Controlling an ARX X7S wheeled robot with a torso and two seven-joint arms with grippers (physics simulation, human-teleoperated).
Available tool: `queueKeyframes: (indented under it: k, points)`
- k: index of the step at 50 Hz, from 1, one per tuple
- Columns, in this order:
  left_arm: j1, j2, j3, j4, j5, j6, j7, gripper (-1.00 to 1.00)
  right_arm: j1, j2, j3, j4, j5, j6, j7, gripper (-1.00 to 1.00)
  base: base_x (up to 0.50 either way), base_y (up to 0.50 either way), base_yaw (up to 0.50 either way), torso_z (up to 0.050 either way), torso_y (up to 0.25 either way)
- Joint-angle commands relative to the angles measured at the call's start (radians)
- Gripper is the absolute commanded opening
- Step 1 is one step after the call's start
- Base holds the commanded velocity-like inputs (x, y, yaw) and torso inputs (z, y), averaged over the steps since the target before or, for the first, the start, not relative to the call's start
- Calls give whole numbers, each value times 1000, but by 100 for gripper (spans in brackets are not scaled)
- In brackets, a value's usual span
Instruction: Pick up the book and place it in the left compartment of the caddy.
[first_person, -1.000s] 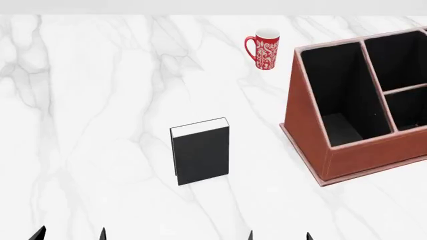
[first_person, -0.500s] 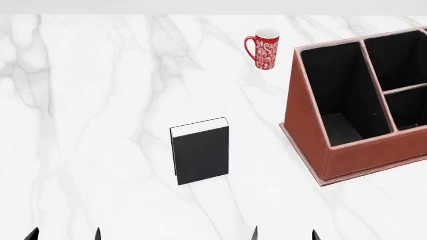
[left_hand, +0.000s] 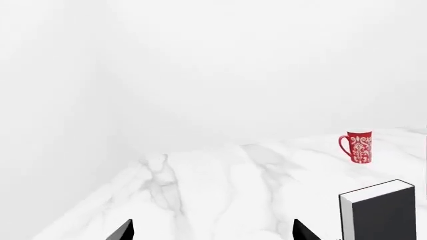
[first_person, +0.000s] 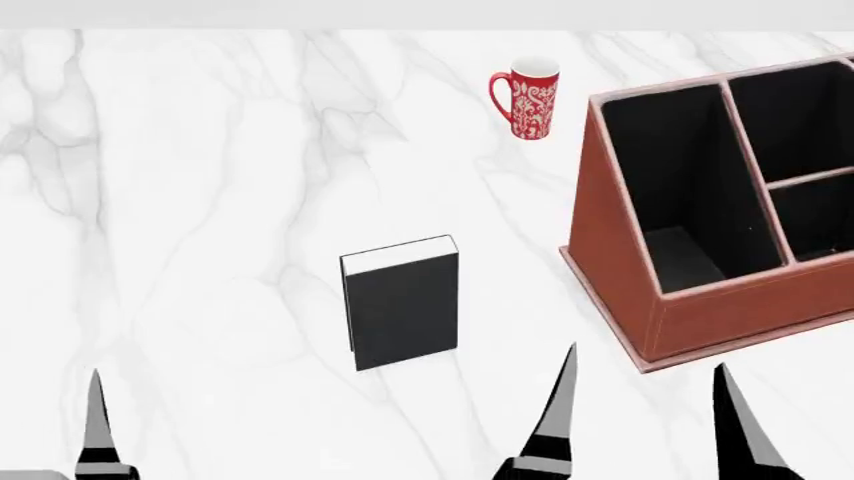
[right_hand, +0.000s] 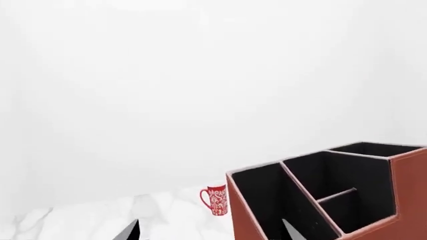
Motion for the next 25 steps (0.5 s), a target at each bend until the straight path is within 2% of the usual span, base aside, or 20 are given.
queueKeyframes:
  k: [1,3,4,6,7,8,14,16,19,25]
  points:
    - [57,-26,-93,297,33,-114,7,100,0,15,89,-226,79,80,24,100,0,0,0,0,0]
    - [75,-48,-55,375,89,-163,3,100,-13,26,110,-280,103,95,35,100,0,0,0,0,0]
    - [80,-26,-63,387,111,-173,16,100,-16,28,117,-295,102,91,40,100,0,0,0,0,0]
    - [102,60,-109,387,172,-116,104,100,-16,32,134,-318,117,103,55,100,0,0,0,0,0]
    - [111,154,-160,387,245,-87,185,100,-17,38,148,-338,124,112,65,100,0,0,0,0,0]
    - [115,166,-168,387,269,-72,205,100,-16,39,159,-346,141,120,71,100,0,0,0,0,0]
    - [188,167,-248,388,181,54,134,100,-17,55,184,-376,172,134,90,100,0,0,0,0,0]
    - [233,167,-282,388,170,132,43,100,-19,60,197,-390,190,137,100,100,0,0,0,0,0]
    - [258,167,-300,388,176,163,-14,100,-19,70,209,-412,206,147,118,100,0,0,0,0,0]
    - [247,167,-297,388,174,134,-18,100,-25,96,194,-420,206,130,151,100,0,0,0,0,0]
